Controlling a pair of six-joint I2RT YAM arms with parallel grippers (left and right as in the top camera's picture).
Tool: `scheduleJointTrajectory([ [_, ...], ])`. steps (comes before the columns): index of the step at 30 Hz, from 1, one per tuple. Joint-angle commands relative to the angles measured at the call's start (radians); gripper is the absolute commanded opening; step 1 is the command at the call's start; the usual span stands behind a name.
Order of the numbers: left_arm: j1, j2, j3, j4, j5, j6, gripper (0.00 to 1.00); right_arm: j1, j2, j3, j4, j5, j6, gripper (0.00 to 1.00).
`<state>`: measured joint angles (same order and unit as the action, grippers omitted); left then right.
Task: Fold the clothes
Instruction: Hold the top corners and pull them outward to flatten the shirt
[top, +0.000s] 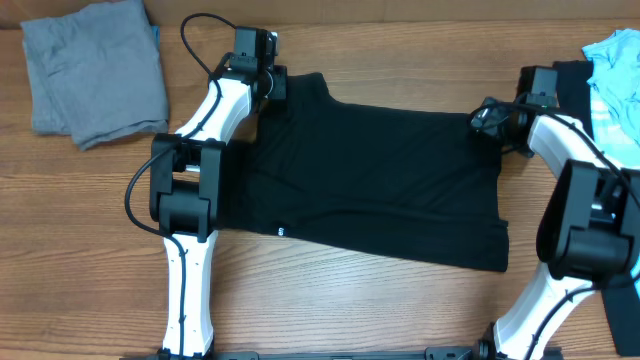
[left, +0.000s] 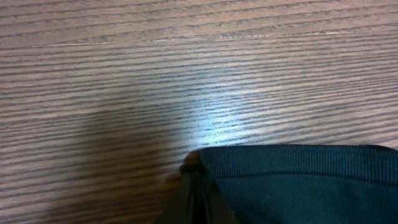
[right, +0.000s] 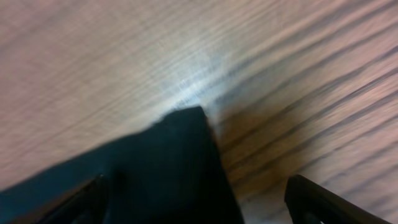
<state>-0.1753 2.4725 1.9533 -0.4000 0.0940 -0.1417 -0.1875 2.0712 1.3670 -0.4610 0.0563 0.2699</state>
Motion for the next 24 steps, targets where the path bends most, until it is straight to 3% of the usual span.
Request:
scheduleJointTrajectory([
  [1,-0.002,0.021,0.007,-0.019,0.003,0.006,0.04,0.006,0.039,0.016,0.021,0.003,-0.021,0.91],
  [6,-0.002,0.021,0.006,-0.022,0.003,0.006,0.05,0.031,0.050,0.016,0.060,0.003,-0.040,0.84],
  [14,-0.002,0.021,0.006,-0.025,0.003,0.007,0.06,0.042,0.089,0.015,0.053,0.032,-0.042,0.53],
  [18,-0.002,0.021,0.006,-0.034,0.003,0.007,0.05,0.042,0.089,0.016,0.056,0.033,-0.038,0.27],
  [20,-0.002,0.021,0.006,-0.035,0.003,0.007,0.05,0.042,0.089,0.016,0.056,0.032,-0.027,0.05],
  [24,-0.002,0.016,0.018,-0.031,0.004,0.007,0.04,0.042,0.089,0.030,0.041,0.033,-0.008,0.04],
])
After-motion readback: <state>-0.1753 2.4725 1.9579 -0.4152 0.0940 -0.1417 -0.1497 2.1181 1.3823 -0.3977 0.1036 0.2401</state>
